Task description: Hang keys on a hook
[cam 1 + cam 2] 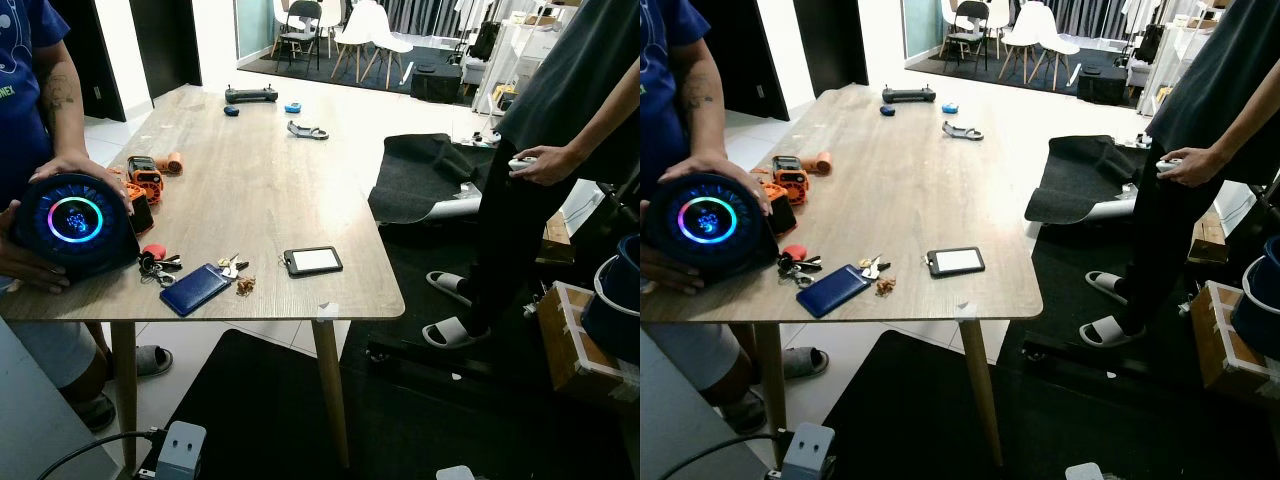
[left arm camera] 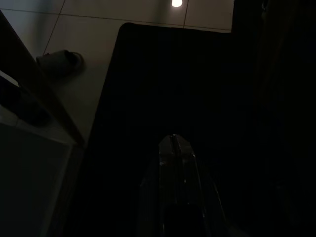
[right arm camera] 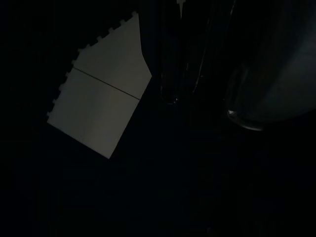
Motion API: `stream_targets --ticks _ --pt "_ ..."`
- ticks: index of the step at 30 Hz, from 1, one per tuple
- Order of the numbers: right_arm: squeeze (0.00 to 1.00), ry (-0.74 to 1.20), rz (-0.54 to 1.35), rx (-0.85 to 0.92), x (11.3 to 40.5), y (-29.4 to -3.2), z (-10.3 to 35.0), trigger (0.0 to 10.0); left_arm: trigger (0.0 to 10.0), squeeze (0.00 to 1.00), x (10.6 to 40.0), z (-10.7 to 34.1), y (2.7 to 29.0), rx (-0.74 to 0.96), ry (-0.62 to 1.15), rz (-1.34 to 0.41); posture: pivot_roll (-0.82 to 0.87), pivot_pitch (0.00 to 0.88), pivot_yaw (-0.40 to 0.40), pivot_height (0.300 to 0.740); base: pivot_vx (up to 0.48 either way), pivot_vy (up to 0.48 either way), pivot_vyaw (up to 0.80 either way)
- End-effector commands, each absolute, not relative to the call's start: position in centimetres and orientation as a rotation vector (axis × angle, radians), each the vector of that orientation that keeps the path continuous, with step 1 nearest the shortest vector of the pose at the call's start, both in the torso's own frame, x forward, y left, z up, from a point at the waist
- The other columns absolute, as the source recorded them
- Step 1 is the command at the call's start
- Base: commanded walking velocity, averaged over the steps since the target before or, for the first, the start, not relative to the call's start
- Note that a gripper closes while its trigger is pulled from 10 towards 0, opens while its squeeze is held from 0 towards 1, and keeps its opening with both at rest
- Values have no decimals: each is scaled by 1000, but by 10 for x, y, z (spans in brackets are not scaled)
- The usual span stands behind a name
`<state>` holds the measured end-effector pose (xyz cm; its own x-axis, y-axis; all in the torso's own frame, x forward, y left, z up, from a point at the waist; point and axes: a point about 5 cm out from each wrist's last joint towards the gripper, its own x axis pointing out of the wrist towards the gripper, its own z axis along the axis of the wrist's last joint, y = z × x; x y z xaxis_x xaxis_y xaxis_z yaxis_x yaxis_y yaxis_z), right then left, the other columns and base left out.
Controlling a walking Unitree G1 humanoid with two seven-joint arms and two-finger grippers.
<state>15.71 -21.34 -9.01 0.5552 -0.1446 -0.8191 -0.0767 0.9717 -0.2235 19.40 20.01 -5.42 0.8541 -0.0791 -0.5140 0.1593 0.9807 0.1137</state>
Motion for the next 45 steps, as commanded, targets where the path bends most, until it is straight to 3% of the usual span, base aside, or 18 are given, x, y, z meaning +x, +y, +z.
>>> stream_targets --ticks 1,10,35,45 --pt "0 986 -45 -249 157 -216 -90 10000 10000 0 190 -59 199 140 567 -118 97 27 -48 740 0 0 0" --pt "0 989 -45 -253 157 -218 -90 10000 10000 0 193 -58 198 124 567 -117 96 18 -52 740 0 0 0" --pt "0 989 -40 -254 158 -216 -89 10000 10000 0 192 -57 199 122 560 -116 100 24 -53 740 319 0 0" --pt "0 993 -39 -250 157 -215 -90 10000 10000 0 191 -57 200 122 555 -108 103 31 -52 740 0 0 0"
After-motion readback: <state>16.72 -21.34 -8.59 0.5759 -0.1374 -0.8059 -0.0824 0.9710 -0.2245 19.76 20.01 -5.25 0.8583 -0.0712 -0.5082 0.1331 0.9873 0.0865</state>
